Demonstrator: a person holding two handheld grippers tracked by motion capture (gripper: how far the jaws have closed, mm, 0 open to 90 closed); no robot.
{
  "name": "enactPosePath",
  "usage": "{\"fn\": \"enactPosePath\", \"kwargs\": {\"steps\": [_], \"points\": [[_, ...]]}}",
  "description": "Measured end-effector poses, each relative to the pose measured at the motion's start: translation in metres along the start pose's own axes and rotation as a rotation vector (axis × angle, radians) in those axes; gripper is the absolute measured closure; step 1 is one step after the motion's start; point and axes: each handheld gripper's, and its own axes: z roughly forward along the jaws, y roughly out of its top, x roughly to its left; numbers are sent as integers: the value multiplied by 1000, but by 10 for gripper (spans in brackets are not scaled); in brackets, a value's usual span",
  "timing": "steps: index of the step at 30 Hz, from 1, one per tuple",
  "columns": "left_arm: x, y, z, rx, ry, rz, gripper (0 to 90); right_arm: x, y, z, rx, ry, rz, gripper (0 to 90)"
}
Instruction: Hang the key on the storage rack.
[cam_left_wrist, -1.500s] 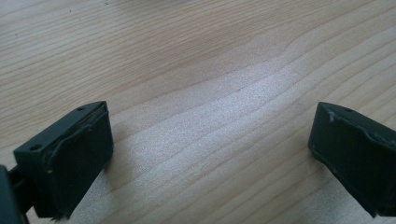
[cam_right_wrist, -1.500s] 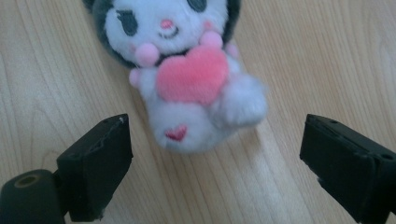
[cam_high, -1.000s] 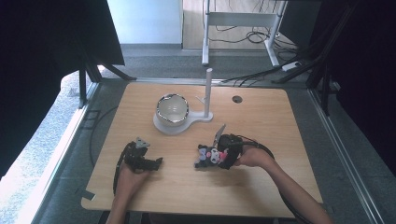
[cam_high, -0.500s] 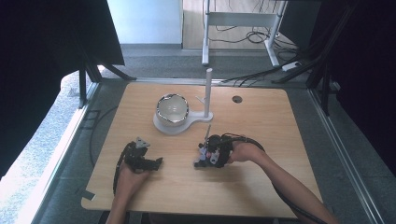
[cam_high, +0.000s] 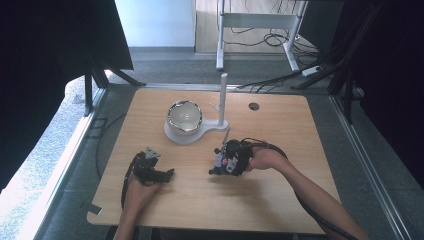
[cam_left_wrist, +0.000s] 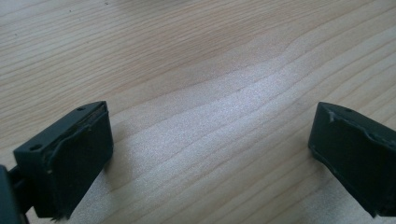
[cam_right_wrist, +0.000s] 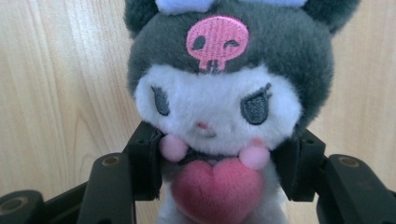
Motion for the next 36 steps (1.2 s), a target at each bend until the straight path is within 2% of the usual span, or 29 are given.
{"fn": "enactPosePath", "kwargs": {"steps": [6,15,36], "points": [[0,0,0,0,0,0,0,-6,-7,-18,-17,11,15,431],[0,0,0,0,0,0,0,-15,-16,-35,-34,24,48,431],[0,0,0,0,1,1,0,-38,-31,-80,-85,-3,130,430]]}}
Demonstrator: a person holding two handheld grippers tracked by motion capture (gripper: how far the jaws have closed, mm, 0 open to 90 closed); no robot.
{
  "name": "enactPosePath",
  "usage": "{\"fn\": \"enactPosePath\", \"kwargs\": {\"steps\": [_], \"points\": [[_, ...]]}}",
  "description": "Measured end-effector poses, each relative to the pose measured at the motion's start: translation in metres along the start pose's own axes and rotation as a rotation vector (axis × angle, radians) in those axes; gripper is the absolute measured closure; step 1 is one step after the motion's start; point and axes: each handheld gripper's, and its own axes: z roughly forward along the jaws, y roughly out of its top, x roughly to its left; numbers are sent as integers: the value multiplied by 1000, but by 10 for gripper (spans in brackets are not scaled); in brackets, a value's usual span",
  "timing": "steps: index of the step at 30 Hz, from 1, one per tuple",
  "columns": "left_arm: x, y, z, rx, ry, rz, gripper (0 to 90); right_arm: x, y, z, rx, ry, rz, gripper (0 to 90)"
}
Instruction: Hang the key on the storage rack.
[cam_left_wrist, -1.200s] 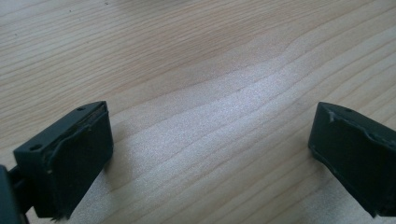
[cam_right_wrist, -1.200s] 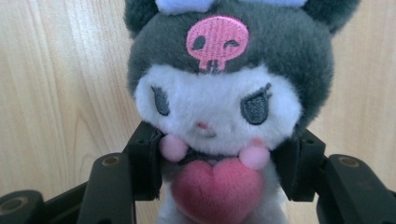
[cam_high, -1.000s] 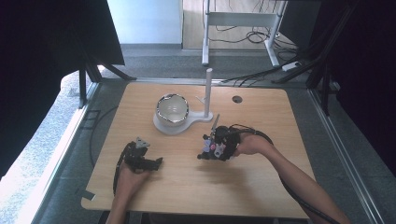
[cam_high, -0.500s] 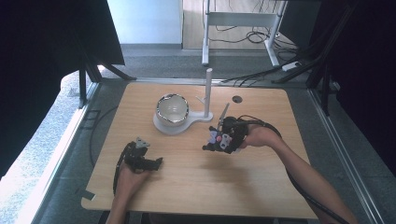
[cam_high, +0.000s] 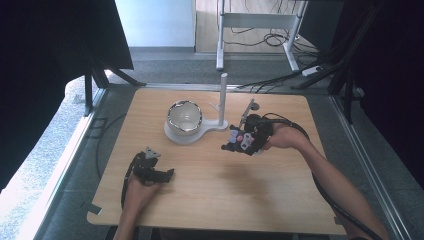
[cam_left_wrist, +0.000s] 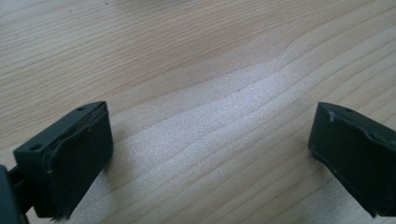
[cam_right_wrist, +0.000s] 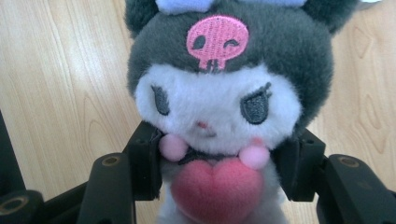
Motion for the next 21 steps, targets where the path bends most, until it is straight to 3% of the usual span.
{"fn": "enactPosePath", "kwargs": {"steps": [21], "points": [[0,0,0,3,-3,0,0,-28,-2,-40,-44,-60,91,432]]}}
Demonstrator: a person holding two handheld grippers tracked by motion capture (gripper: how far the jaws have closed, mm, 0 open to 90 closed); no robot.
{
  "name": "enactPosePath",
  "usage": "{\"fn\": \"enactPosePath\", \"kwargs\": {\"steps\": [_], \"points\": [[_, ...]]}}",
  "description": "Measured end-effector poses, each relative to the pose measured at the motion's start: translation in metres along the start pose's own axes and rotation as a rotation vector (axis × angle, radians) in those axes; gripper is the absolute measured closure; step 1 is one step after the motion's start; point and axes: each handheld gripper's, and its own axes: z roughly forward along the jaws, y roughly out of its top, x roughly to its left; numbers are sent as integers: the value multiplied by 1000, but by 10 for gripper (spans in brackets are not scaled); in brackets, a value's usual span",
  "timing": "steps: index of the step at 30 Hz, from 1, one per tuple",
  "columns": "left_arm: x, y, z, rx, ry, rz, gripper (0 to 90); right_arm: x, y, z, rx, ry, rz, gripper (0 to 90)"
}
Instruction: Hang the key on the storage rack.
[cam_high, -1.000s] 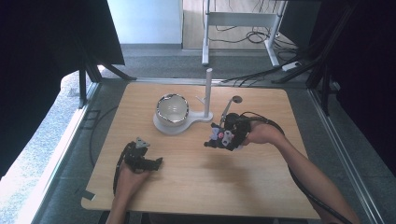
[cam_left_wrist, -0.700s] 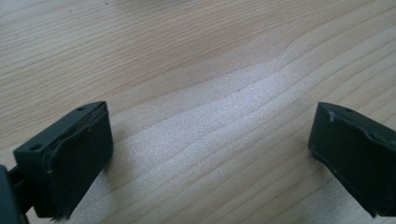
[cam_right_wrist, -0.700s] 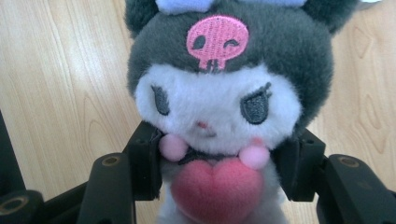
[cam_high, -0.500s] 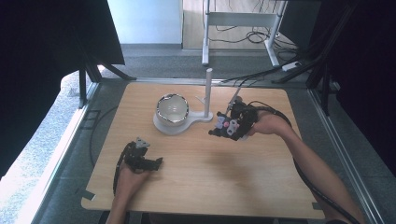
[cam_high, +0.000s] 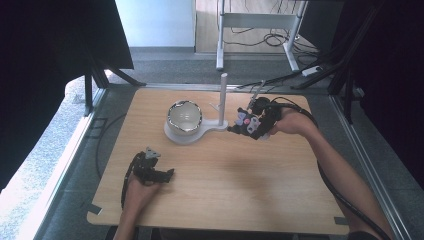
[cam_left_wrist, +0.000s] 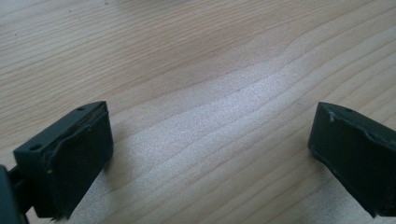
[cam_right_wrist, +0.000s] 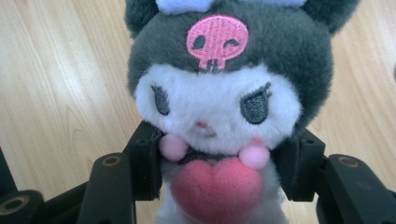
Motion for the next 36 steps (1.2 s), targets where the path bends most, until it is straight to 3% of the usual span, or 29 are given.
{"fn": "enactPosePath", "kwargs": {"steps": [13,36], "points": [[0,0,0,0,0,0,0,-21,8,-28,-27,-27,49,432],[0,0,0,3,-2,0,0,-42,33,-64,-54,-96,112,433]]}}
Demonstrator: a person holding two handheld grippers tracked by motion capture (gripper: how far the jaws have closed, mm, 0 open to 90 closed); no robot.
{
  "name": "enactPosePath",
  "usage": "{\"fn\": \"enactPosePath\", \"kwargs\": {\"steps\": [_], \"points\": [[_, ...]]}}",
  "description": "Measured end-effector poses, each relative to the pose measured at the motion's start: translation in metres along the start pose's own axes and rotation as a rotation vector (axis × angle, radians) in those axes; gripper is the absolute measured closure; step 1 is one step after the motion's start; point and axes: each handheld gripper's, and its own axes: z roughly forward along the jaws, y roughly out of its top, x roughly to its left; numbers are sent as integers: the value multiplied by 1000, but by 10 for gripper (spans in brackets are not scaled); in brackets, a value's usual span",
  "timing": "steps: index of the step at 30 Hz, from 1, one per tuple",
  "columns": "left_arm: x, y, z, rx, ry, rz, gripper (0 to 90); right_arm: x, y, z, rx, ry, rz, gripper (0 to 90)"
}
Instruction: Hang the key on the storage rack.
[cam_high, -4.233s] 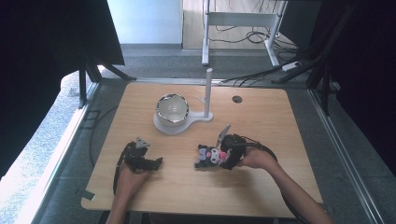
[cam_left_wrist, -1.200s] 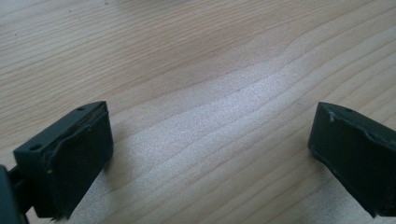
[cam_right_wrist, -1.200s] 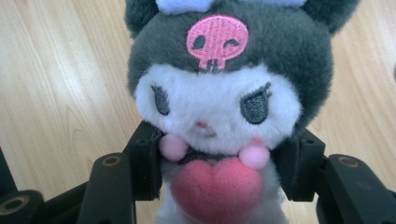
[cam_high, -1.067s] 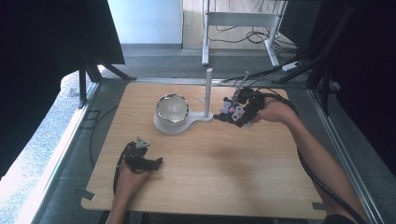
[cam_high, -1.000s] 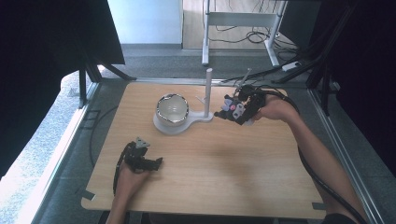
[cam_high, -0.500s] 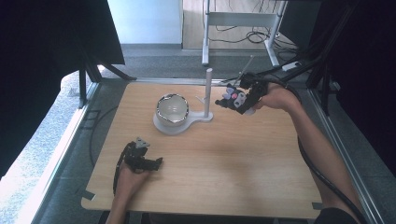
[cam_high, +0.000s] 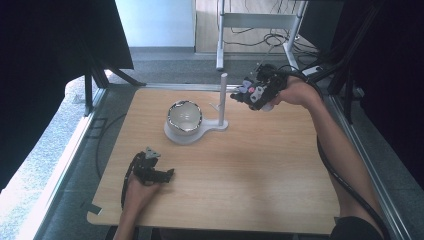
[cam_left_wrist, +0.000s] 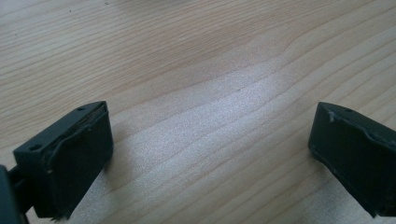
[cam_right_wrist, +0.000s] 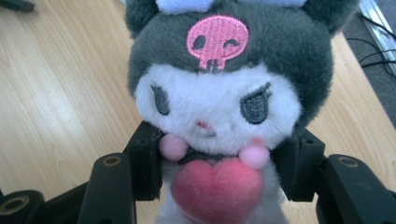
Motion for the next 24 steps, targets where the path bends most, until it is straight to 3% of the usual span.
{"fn": "enactPosePath", "kwargs": {"steps": [12,24], "points": [[0,0,0,0,0,0,0,-8,19,-10,-28,-37,29,433],[0,0,0,0,-1,0,0,-18,16,5,-14,-32,62,433]]}}
